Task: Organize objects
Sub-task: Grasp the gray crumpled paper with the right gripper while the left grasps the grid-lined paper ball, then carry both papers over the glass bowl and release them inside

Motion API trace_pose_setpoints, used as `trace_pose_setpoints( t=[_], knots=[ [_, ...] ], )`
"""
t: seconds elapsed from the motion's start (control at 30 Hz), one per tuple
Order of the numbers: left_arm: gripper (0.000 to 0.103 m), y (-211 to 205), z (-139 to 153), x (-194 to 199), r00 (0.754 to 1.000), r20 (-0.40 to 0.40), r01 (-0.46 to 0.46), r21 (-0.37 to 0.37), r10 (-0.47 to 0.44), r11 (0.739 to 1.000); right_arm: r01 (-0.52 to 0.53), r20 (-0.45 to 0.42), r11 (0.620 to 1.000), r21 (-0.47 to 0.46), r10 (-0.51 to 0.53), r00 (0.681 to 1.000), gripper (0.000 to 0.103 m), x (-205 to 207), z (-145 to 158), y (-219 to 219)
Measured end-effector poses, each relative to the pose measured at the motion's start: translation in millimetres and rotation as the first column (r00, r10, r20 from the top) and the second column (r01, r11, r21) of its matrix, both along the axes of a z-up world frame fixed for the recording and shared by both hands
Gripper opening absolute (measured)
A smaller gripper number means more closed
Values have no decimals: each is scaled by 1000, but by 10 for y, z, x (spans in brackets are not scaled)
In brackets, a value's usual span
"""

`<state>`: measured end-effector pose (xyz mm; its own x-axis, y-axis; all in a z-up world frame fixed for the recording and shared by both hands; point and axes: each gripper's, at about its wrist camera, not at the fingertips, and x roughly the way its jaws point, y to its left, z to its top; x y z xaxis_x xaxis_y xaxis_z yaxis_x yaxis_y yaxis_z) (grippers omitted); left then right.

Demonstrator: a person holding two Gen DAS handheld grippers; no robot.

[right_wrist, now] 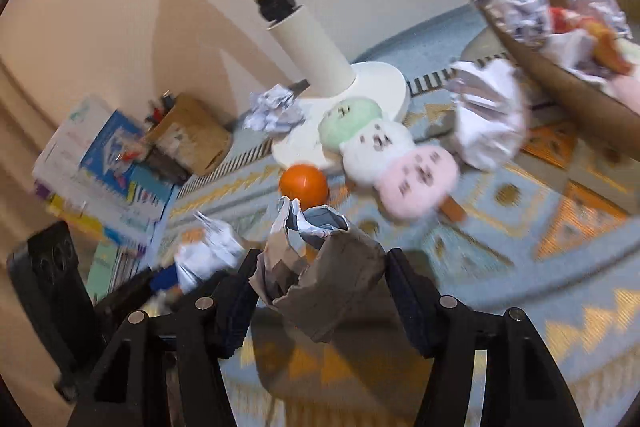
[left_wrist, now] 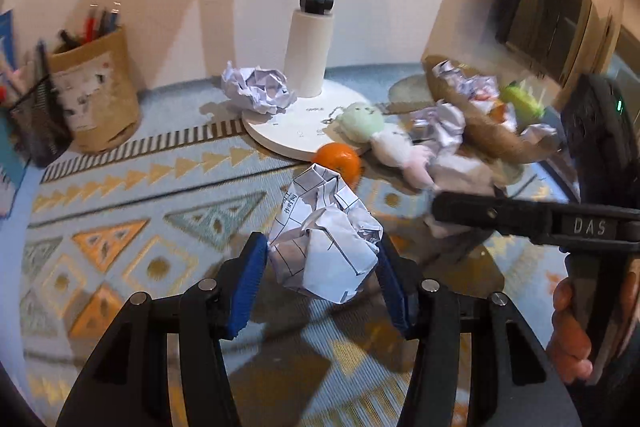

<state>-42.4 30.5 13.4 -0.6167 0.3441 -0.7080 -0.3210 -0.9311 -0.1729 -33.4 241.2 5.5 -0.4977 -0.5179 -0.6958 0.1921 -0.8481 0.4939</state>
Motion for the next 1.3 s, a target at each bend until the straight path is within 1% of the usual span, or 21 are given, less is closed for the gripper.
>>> trace_pose_setpoints(
  t=[0.07, 0.1, 0.17, 0.23, 0.3, 0.33, 0.37, 0.47, 0.6, 0.7, 0.73, 0.77, 0.83, 0.9, 0.93, 1.0, 1.03, 1.07, 1.13, 1.23, 1.3],
  knots=[
    [51, -41, 21, 166, 1000, 5, -13, 20, 13, 1000, -36, -1, 998, 50, 37, 999, 62, 210, 5, 86],
    [51, -78, 12, 253, 1000, 6, -19, 33, 18, 999, -45, -12, 994, 101, 47, 999, 62, 325, 3, 128],
    [51, -118, -30, 370, 999, 4, -40, 44, 40, 998, -32, -29, 979, 200, 38, 999, 63, 470, -27, 187],
    [51, -142, -99, 438, 998, 7, -64, 61, 64, 996, -19, -39, 963, 270, 31, 999, 63, 550, -62, 230],
    [51, -180, -178, 468, 996, 23, -91, 107, 89, 990, -7, -76, 945, 327, 34, 997, 65, 611, -86, 221],
    [52, -173, -202, 491, 995, 19, -104, 101, 103, 989, -10, -85, 946, 323, 40, 996, 68, 632, -97, 232],
    [52, -159, -225, 486, 992, 17, -124, 63, 123, 990, -14, -91, 950, 311, 44, 995, 72, 646, -118, 230],
    [52, -122, -204, 512, 993, -13, -120, 48, 120, 992, -28, -55, 957, 288, 45, 997, 74, 651, -211, 314],
    [52, -45, -218, 518, 995, -20, -97, 10, 97, 995, 5, -58, 961, 277, 12, 998, 75, 645, -206, 359],
    [52, -53, -218, 526, 995, -18, -95, 10, 96, 995, 12, -58, 962, 273, 4, 998, 75, 629, -184, 341],
    [52, -62, -222, 524, 995, -14, -96, 16, 97, 995, 14, -58, 961, 277, 2, 998, 76, 619, -179, 325],
    [52, -73, -224, 517, 995, -10, -99, 21, 99, 995, 14, -56, 962, 273, 2, 998, 81, 598, -176, 301],
    [52, -87, -226, 514, 995, -7, -102, 26, 102, 994, 3, -57, 970, 244, 11, 998, 84, 563, -161, 269],
    [52, -78, -228, 517, 995, -8, -103, 23, 104, 994, -9, -62, 976, 218, 23, 998, 84, 520, -149, 209],
    [52, -72, -230, 516, 995, -8, -103, 20, 103, 994, -16, -62, 975, 224, 30, 998, 84, 503, -154, 172],
    [52, -70, -232, 511, 995, -7, -103, 16, 103, 995, -7, -71, 962, 274, 27, 997, 60, 487, -182, 105],
    [52, -72, -233, 508, 995, -7, -104, 15, 104, 994, -6, -68, 956, 292, 27, 997, 52, 482, -203, 88],
    [52, -74, -235, 505, 994, -6, -106, 15, 106, 994, 1, -77, 958, 286, 22, 997, 48, 494, -192, 104],
    [52, -74, -231, 503, 994, -7, -110, 15, 111, 994, 6, -107, 969, 249, 22, 994, 47, 555, -129, 177],
    [52, 0, -206, 510, 994, -16, -109, -21, 109, 994, 48, -139, 965, 259, -12, 990, 47, 635, -31, 354],
    [52, 105, -151, 489, 997, -18, -81, -30, 80, 996, 106, -173, 958, 266, -61, 983, 47, 683, 108, 587]
  ],
)
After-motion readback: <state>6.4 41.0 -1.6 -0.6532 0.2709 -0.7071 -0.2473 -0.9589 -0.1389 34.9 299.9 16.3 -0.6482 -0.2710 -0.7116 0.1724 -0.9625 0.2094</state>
